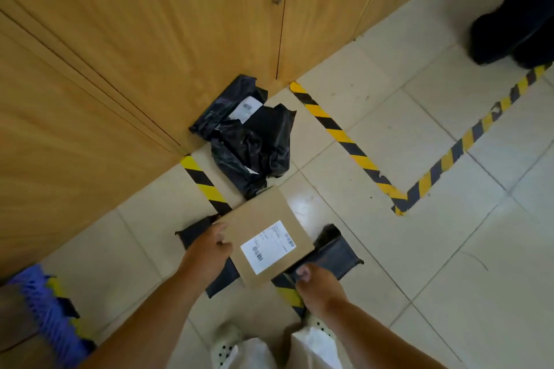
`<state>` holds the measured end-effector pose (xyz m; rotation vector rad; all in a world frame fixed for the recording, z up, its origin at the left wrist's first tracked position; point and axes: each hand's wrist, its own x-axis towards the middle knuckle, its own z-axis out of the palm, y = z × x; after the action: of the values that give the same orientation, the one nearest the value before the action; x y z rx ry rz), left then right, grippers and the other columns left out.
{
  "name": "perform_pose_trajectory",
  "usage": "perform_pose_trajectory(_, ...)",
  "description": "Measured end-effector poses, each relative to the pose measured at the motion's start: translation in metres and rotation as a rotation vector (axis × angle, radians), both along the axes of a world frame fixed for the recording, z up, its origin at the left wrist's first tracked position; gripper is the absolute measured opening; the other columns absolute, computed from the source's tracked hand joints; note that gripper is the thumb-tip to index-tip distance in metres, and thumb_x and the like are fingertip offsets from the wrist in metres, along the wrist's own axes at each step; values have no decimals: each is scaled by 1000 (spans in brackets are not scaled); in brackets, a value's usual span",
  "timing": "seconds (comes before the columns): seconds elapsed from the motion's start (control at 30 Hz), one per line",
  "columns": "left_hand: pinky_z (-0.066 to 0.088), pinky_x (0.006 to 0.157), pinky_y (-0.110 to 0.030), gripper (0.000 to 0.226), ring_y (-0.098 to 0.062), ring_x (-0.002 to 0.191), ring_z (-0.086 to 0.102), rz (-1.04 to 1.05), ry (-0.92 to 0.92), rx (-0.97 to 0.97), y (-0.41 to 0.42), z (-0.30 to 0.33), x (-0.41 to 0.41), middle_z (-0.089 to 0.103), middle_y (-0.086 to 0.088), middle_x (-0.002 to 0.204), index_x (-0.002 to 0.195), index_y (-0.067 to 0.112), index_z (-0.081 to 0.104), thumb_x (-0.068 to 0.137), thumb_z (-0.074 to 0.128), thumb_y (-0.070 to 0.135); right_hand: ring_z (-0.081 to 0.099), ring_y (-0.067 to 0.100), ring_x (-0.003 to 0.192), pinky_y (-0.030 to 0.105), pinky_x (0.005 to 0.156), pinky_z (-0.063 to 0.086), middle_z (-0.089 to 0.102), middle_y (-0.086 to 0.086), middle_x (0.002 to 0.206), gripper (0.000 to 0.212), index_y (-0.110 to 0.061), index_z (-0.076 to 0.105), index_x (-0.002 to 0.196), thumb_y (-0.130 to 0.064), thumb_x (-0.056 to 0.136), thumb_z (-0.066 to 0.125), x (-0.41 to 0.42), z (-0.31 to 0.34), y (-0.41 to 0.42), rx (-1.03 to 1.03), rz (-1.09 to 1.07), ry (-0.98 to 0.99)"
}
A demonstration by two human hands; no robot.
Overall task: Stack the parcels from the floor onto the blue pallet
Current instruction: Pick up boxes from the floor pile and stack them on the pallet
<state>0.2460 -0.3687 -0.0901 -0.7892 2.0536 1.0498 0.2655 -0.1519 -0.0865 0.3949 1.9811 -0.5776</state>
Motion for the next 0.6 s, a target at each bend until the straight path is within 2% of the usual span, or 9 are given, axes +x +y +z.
perform_pose_trajectory(0.1, 42, 94, -30, 51, -21, 120, 52, -101, -24, -28, -10, -75, -8, 51, -2, 137, 141, 25, 40, 92, 51, 19, 54, 13, 86, 17, 60, 42, 60, 3, 120, 30, -20, 54, 122, -16, 95, 42, 10, -76, -10, 4, -44, -29)
perform_pose_trajectory(0.2, 41, 100, -30, 52, -24, 125, 48, -226, -28, -69, -14, -138, -18, 47, -7, 140, 143, 19, 36, 93, 49, 15, 60, 15, 89, 24, 69, 52, 61, 1, 119, 36, -21, 49, 128, -15, 93, 45, 23, -142, -17, 1, -124, -63)
perform_pose_trajectory(0.27, 41, 101, -33, 53, -26, 126, 46, -323, -12, -100, -16, -174, -26, 46, -11, 140, 144, 16, 34, 93, 47, 15, 60, 14, 93, 21, 69, 51, 59, 0, 123, 42, -23, 42, 134, -15, 93, 47, 33, -178, -22, -15, -166, -82)
perform_pose_trajectory(0.37, 38, 105, -38, 57, -28, 129, 41, -434, 21, -144, -20, -221, -36, 40, -12, 144, 145, 13, 32, 90, 49, 16, 58, 17, 104, 26, 84, 51, 56, 3, 126, 48, -20, 34, 139, -16, 94, 49, 41, -217, -26, 2, -250, -90)
perform_pose_trajectory(0.47, 24, 115, -41, 72, -30, 143, 17, -556, -12, -218, -20, -255, -43, 14, -11, 157, 151, 13, 12, 91, 51, 18, 49, 10, 87, 24, 82, 43, 53, 4, 116, 25, -13, 39, 121, -17, 97, 45, 46, -242, -28, 11, -383, -104)
perform_pose_trajectory(0.5, 22, 116, -42, 74, -29, 144, 14, -578, -22, -225, -20, -263, -44, 11, -10, 158, 151, 13, 8, 91, 52, 18, 46, 8, 82, 23, 82, 43, 52, 3, 114, 17, -14, 39, 114, -17, 98, 45, 47, -248, -29, 25, -432, -126)
perform_pose_trajectory(0.53, 22, 116, -42, 76, -28, 144, 14, -585, -28, -219, -20, -269, -45, 11, -10, 158, 151, 13, 6, 91, 52, 17, 46, 8, 81, 24, 82, 45, 53, 3, 113, 15, -13, 39, 111, -16, 98, 46, 46, -253, -31, 42, -488, -139)
perform_pose_trajectory(0.6, 23, 115, -41, 77, -28, 143, 17, -579, -50, -189, -18, -278, -46, 13, -11, 157, 151, 13, 3, 92, 52, 16, 48, 14, 87, 27, 82, 45, 52, 6, 112, 28, -8, 40, 118, -15, 94, 52, 45, -261, -34, 41, -572, -151)
